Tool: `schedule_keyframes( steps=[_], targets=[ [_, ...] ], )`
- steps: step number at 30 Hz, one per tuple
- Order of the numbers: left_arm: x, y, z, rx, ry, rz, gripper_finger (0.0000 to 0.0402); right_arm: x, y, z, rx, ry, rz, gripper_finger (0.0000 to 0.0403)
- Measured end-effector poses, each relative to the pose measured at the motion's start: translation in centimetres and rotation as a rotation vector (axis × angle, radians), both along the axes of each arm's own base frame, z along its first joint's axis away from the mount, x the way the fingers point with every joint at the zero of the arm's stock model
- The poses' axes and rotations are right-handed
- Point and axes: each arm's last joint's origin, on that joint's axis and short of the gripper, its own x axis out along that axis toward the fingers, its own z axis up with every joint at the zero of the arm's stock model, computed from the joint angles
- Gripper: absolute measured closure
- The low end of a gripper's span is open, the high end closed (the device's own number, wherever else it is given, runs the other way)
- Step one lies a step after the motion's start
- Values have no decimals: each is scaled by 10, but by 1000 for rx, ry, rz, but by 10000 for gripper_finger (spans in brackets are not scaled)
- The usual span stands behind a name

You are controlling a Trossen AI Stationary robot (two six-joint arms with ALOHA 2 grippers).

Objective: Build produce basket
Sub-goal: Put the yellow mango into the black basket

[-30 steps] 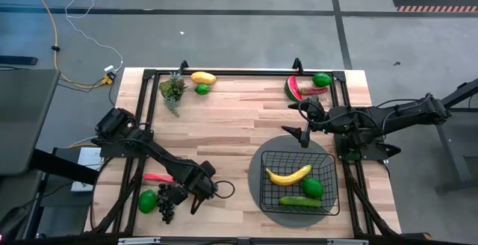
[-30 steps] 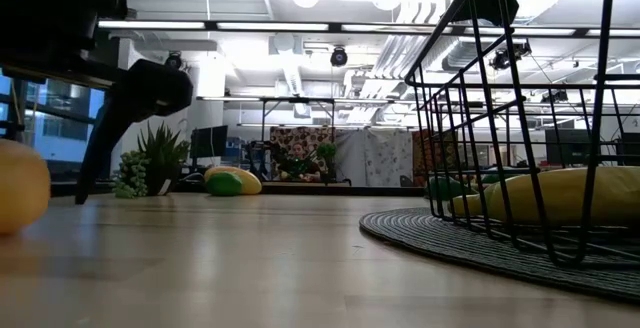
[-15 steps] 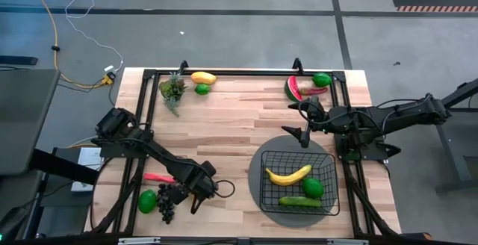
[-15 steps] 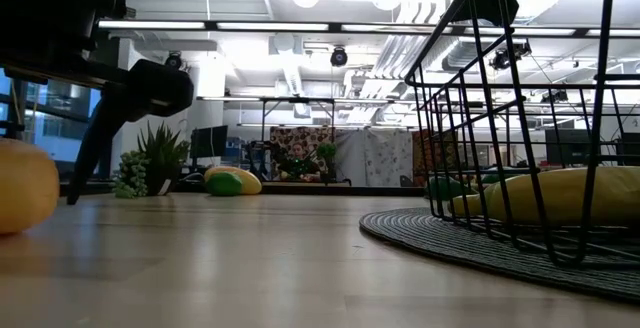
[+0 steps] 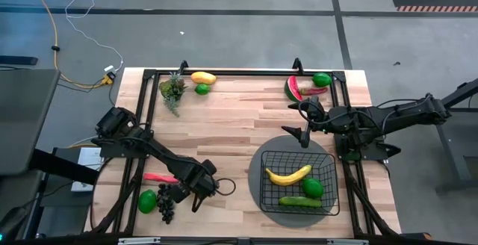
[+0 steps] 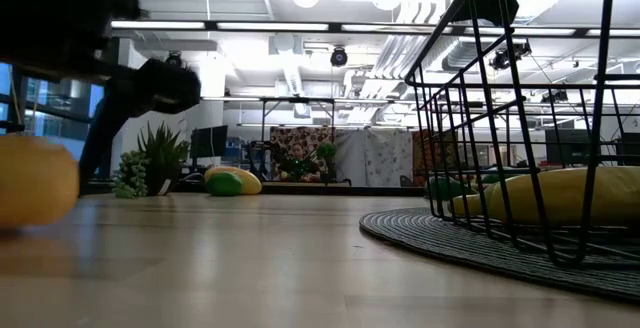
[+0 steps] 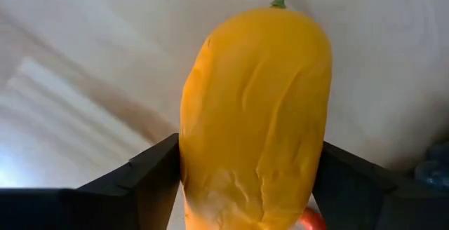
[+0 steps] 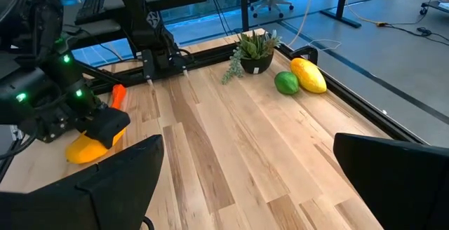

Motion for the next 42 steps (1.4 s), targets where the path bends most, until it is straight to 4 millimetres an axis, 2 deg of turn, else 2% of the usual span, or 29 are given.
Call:
schedule_keyframes(
  steps=[3, 6, 9, 12, 17, 21, 23, 26, 29, 34, 37, 40, 42],
  targets=[
    [0, 8, 9, -4, -11, 24, 139, 0, 0, 0, 0, 0, 0, 4],
    [-3, 21, 25, -15, -37, 74, 141, 0, 0, 0, 0, 0, 0, 4],
    [-10, 42, 51, -31, -81, 174, 142, 0, 0, 0, 0, 0, 0, 4],
    [-19, 67, 83, -48, -204, 344, 142, 0, 0, 0, 0, 0, 0, 4],
    [-39, 112, 144, -55, -604, 696, 143, 0, 0, 0, 0, 0, 0, 4],
    [-53, 138, 190, -91, -985, 906, 143, 0, 0, 0, 0, 0, 0, 4],
    [-58, 146, 207, -102, -1138, 954, 143, 0, 0, 0, 0, -1, 0, 4],
    [-63, 153, 221, -115, -1271, 996, 143, 0, 0, 1, 2, -8, 1, 4],
    [-61, 155, 216, -166, -1364, 1014, 143, 0, 0, 1, 3, -16, 0, 4],
    [-52, 150, 168, -340, -1478, 1059, 143, 1, 0, 2, 4, -23, 1, 4],
    [-51, 146, 146, -445, -1554, 1072, 143, 1, 0, 2, 4, -24, 1, 4],
    [-52, 142, 134, -499, -1602, 1077, 143, 1, 0, 2, 4, -24, 1, 4],
    [-53, 142, 135, -516, -1628, 1070, 143, 1, 0, 2, 5, -24, 1, 4]
  ],
)
